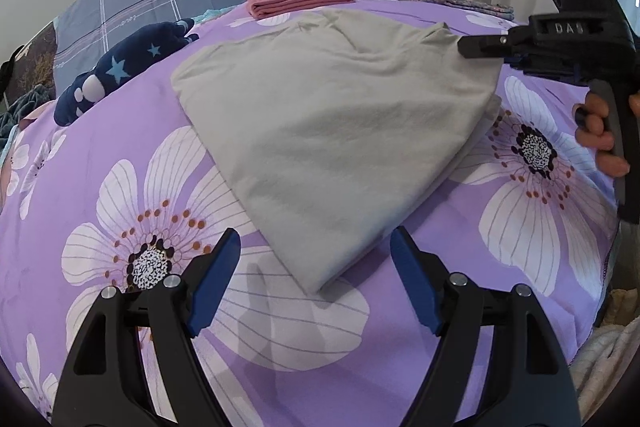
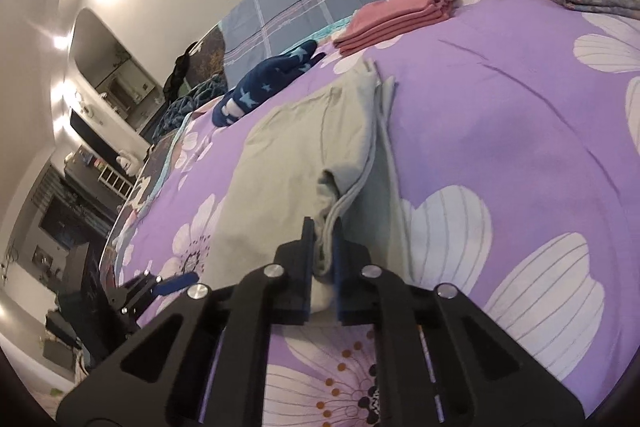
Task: Fold small clothes
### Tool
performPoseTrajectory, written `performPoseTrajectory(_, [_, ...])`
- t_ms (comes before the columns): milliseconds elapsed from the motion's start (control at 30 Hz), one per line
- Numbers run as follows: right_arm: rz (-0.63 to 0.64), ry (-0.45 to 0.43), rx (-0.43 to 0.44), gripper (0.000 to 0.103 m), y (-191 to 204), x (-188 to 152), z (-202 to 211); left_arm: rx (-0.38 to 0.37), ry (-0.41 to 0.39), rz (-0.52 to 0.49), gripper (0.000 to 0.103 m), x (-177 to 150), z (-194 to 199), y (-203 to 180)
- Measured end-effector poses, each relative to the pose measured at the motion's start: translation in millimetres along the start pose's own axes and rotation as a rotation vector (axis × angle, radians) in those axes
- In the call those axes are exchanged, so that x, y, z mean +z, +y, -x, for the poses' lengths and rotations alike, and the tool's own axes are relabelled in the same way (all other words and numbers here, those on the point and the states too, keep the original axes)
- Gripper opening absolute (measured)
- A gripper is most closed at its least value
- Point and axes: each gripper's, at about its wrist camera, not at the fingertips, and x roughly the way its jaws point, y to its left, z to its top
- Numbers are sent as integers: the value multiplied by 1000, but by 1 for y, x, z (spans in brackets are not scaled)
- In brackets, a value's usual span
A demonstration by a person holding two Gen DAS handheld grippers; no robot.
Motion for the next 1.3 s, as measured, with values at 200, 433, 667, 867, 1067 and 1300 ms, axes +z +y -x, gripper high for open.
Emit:
performPoseTrajectory(200, [-75,-21,58,7,-6,14,11,-3,-8,2,78,-1,1,-2])
performPoseTrajectory(433, [-68,-36,71,6,2,18,14,53,-15,0,78,6,-8,-5])
performPoseTrajectory(667, [-145,-18,34,5,-14,13,22,137,24,105,79,-7,1,30])
performPoseTrajectory(867, [-127,115,-114,6,-36,-13,-6,100,38,155,81,-20,0,38])
performPoseTrajectory(1067, [53,-14,-202,12,-5,-4,23,25,29,123,60,-14,18,34])
performPoseTrajectory(1300, [189,52,-143,12,17,-11,1,-126,-81,113,32,6,39,27])
